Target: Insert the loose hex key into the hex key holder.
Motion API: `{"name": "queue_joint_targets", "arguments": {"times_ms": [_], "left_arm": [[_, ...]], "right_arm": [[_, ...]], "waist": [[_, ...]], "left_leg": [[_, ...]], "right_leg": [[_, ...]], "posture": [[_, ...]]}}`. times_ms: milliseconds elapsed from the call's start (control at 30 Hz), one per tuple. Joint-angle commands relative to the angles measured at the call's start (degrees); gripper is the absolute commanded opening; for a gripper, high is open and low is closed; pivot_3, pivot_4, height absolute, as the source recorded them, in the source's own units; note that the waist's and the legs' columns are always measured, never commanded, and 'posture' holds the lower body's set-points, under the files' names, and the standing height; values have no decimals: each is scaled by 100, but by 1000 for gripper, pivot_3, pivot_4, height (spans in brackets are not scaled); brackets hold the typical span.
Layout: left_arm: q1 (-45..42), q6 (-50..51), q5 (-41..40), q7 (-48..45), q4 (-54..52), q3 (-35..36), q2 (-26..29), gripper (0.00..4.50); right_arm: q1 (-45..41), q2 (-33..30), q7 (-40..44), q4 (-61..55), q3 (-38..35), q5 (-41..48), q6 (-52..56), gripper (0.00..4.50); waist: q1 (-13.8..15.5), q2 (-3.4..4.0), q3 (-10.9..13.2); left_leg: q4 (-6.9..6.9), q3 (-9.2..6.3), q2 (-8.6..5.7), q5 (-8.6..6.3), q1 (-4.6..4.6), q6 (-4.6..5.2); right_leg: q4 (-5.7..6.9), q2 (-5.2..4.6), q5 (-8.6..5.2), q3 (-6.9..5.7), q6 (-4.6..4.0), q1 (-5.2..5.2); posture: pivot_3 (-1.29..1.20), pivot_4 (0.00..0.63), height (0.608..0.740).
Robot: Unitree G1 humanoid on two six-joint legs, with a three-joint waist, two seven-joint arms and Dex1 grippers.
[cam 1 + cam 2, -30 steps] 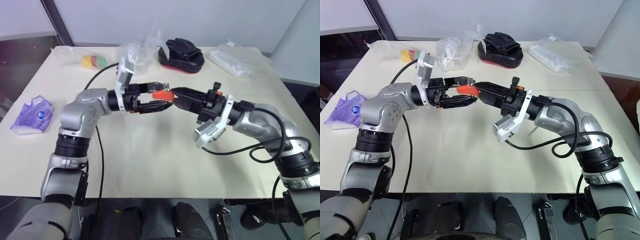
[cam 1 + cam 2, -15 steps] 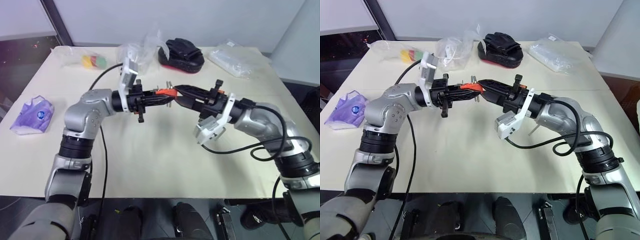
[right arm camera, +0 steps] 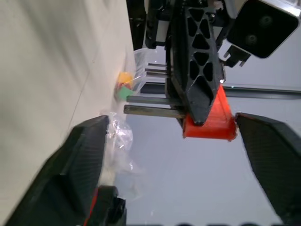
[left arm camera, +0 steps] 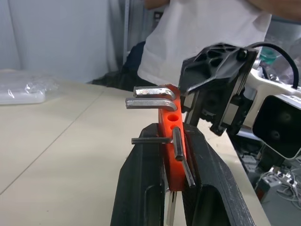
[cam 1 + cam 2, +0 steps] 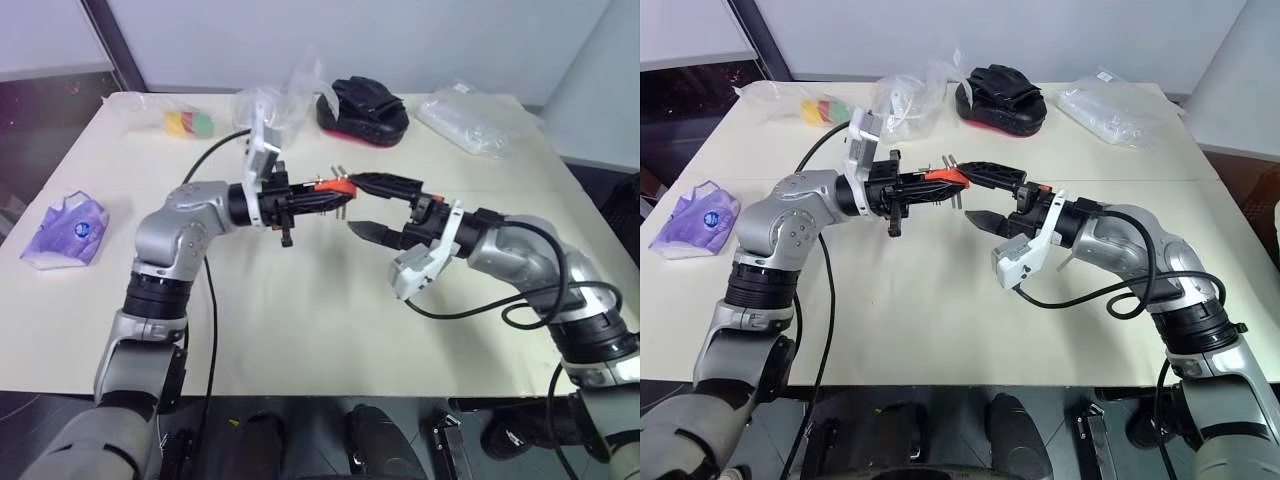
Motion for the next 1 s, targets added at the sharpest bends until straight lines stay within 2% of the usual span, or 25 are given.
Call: {"name": "queue_joint_targets", "arguments": {"times_ms": [33, 167, 233, 333, 533, 600, 667, 767, 867, 1000], "left_arm": [[70, -365, 185, 44, -92, 42, 98, 0], [211, -541, 318, 248, -133, 97, 106, 0], [309, -604, 362, 327, -195, 81, 102, 0], [398, -630, 379, 422, -259, 68, 77, 0], [405, -601, 366, 529, -307, 49, 43, 0], [418, -592, 360, 553, -327, 49, 41, 0], [461, -607, 367, 561, -336, 45, 48, 0], [513, -579, 353, 595, -374, 53, 45, 0], [544, -543, 343, 633, -428, 61, 45, 0], [586, -490, 308, 674, -515, 82, 80, 0]], "right_arm": [[371, -103, 302, -369, -439, 429, 784, 4458], [1098, 305, 959, -906, -1197, 1143, 3860, 4458], [1142, 776, 1052, -1297, -1624, 1648, 5899, 4458], [874, 1329, 1090, -1866, -2027, 2150, 8733, 4458], [-54, 1703, 703, -2380, -2362, 2532, 12374, 4458], [-318, 1996, 405, -2243, -2602, 2485, 12993, 4458], [-484, 2531, -101, -1910, -2921, 2198, 13091, 4458], [-560, 2914, -643, -1618, -2919, 1811, 13091, 4458], [-652, 3368, -870, -1247, -3131, 1410, 13091, 4458], [-848, 3546, -858, -797, -3230, 825, 13091, 4458]], "waist": [[4, 0, 0], [58, 0, 0], [74, 0, 0], [53, 2, -1], [30, 5, -2], [29, 5, -2], [25, 4, -3], [9, 5, -3], [7, 5, -3], [0, 7, -3]], "left_leg": [[0, 0, 0, 0, 0, 0], [7, -3, 0, 0, 0, 0], [9, -3, 1, 0, 1, 0], [9, -10, 3, 0, 5, 0], [4, -12, 2, 0, 4, 1], [3, -11, 0, 0, 3, 1], [2, -10, 0, 0, 3, 1], [-1, -7, -1, 0, 0, 1], [-3, -6, -2, 0, -6, 1], [-4, -5, -2, 0, -5, 1]], "right_leg": [[0, 0, 0, 0, 0, 1], [0, -2, 0, -1, 0, 8], [0, -3, 0, 1, 0, 11], [7, 1, 0, 0, -1, 11], [8, 2, 0, -1, -1, 5], [7, 1, 0, -2, -1, 4], [6, 2, 0, -4, -1, 4], [6, 1, 0, -2, -1, -2], [6, -1, 0, -2, -1, -8], [7, -1, 0, -1, -1, -9]], "posture": [[0, 150, 740], [0, 150, 740], [0, 150, 740], [0, 150, 740], [0, 150, 740], [0, 150, 740], [0, 150, 740], [0, 150, 740], [0, 150, 740], [0, 150, 740]]}}
